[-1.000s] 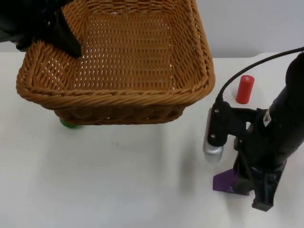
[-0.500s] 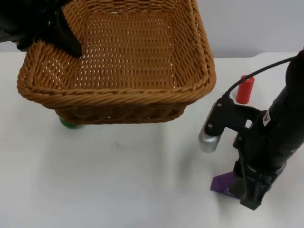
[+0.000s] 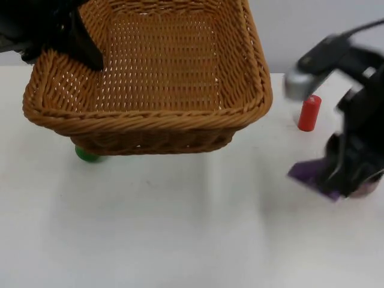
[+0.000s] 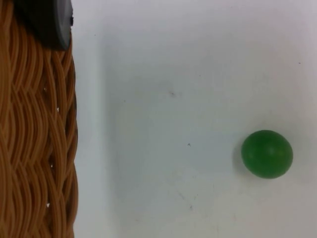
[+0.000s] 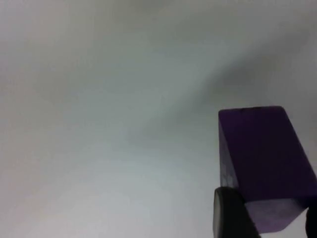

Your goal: Pick up the basket with the left hand and place the triangular block into the basket with the right hand.

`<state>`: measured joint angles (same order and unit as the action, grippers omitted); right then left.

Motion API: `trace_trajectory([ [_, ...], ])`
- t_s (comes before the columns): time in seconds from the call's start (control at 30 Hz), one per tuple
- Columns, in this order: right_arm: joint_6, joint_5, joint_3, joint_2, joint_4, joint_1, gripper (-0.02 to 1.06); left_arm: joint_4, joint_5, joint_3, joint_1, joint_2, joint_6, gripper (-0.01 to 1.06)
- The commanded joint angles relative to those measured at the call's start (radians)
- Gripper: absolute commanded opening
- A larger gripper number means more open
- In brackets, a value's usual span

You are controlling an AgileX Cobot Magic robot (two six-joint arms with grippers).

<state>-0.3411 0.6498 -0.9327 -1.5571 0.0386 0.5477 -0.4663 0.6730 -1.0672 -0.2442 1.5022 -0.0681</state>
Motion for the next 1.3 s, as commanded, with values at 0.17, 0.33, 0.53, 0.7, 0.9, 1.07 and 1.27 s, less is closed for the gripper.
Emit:
trace_trajectory([
  [0.17,0.157,0.119,-0.002,0.251,-0.192,-0.006,0.00,-0.031,-0.032,-0.003,0.002,-0.016,-0.005,0.00],
  [0.33,0.184,0.092,-0.014,0.355,-0.192,-0.006,0.00,-0.031,-0.032,-0.003,0.002,-0.014,0.001,0.00],
  [0.53,0.194,0.108,-0.137,0.345,-0.192,-0.004,0.00,-0.031,-0.028,-0.003,0.002,-0.014,0.003,0.00],
  [0.7,0.194,0.110,-0.272,0.289,-0.190,0.018,0.00,-0.042,-0.020,-0.003,0.002,0.004,0.003,0.00],
  [0.9,0.194,0.108,-0.446,0.159,-0.190,0.108,0.00,-0.107,-0.013,-0.003,-0.002,0.026,0.037,0.00],
  [1.07,0.213,0.082,-0.575,0.022,-0.190,0.164,0.00,-0.119,-0.020,-0.003,-0.005,0.026,0.042,0.00],
  [1.27,0.220,0.031,-0.643,-0.123,-0.181,0.174,0.00,-0.123,-0.020,-0.003,-0.005,0.026,0.046,0.00],
])
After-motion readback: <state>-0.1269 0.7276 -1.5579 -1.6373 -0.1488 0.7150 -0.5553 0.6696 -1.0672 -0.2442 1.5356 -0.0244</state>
